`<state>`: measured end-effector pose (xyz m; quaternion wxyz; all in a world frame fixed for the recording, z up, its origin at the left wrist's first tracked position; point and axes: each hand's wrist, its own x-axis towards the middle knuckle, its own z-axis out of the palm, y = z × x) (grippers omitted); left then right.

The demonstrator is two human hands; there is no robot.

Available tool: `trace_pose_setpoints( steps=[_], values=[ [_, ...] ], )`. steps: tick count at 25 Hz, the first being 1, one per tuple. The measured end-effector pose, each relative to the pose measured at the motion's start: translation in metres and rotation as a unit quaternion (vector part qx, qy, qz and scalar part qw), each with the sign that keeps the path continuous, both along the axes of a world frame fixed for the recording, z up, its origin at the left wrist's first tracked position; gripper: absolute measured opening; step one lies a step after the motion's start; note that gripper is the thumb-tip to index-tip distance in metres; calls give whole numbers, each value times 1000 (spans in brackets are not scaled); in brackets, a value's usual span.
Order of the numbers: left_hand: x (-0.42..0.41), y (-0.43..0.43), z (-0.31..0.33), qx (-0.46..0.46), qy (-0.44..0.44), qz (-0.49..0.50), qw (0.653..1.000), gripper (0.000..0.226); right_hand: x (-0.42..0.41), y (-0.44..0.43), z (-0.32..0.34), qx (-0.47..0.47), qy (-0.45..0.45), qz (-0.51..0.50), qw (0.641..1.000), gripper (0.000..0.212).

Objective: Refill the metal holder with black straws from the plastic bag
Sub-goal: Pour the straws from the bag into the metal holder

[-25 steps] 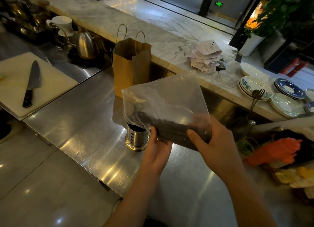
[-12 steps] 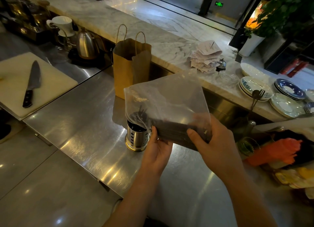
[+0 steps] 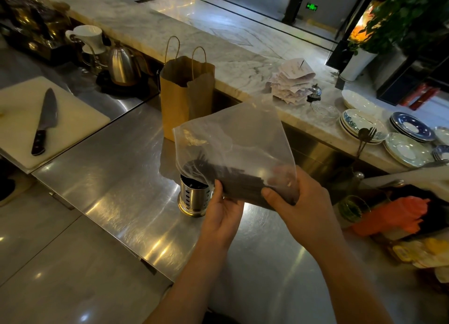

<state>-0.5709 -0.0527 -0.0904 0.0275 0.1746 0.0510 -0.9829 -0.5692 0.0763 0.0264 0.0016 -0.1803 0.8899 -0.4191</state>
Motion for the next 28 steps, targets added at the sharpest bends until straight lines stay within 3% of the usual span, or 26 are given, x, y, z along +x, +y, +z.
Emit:
trace_pose_setpoints(
  steps=[4, 8, 11, 23, 26, 28],
  values=[
    [0, 4, -6, -3, -30, -11, 999, 45, -4, 3, -1, 10, 11, -5, 1000, 22],
    [2, 1, -4, 9, -19, 0, 1000, 68, -6, 3, 0, 14, 12, -3, 1000, 25],
    [2, 2, -6, 1, -45, -1, 999, 49, -7, 1, 0, 21, 20, -1, 1000, 28],
    [-1, 0, -13, 20, -34, 23, 999, 37, -9, -3, 5, 15, 19, 8, 1000, 23],
    [-3, -1, -17, 16, -30, 23, 999, 52, -10, -5, 6, 22, 21, 3, 1000, 24],
    [-3, -2, -19, 19, -17, 35, 999, 77, -10, -6, 6, 24, 22, 7, 999, 25]
  ],
)
